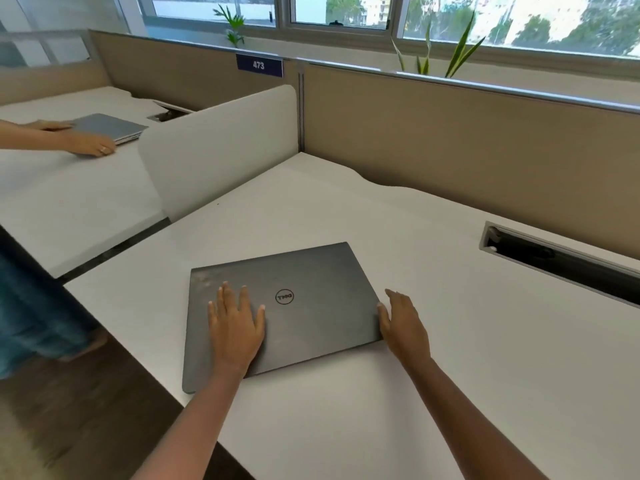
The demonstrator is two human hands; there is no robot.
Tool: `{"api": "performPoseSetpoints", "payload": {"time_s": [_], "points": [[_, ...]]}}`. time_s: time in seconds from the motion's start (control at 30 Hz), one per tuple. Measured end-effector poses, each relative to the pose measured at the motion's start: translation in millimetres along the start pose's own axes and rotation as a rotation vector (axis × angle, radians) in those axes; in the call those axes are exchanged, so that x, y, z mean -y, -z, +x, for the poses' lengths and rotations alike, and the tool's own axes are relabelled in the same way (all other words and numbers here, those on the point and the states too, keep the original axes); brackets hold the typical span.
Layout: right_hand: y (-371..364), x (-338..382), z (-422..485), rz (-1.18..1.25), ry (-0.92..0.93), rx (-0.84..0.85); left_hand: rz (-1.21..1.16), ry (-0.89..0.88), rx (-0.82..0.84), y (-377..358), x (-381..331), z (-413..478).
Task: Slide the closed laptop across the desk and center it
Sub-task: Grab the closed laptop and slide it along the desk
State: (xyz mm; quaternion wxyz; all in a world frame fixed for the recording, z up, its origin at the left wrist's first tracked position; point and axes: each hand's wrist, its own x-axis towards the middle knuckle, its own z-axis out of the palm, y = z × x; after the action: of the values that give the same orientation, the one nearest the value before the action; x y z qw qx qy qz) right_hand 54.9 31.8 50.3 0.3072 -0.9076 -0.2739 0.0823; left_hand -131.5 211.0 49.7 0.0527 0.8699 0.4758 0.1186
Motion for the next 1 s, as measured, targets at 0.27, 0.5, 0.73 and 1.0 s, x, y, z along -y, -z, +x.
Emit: {"api": "performPoseSetpoints", "payload": {"time_s": [0.27, 0.5, 0.73, 1.0], "points": [[-11.8, 20.8, 32.9, -0.055, -0.141, 0.115, 0.016, 0.213, 0.054, 1.9, 37.5, 12.3], [-16.9, 28.6, 45.1, -0.134, -0.167, 0.098, -0.011, 0.320, 0.085, 5.6, 33.0, 21.6], [-21.9, 36.9, 55.4, -0.038, -0.207, 0.091, -0.104, 0.413, 0.076, 6.5, 34.8, 27.9], [-25.2, 39.9, 69.2, 0.032, -0.325, 0.129, -0.249, 0.618, 0.088, 10.8, 40.1, 45.0]]}}
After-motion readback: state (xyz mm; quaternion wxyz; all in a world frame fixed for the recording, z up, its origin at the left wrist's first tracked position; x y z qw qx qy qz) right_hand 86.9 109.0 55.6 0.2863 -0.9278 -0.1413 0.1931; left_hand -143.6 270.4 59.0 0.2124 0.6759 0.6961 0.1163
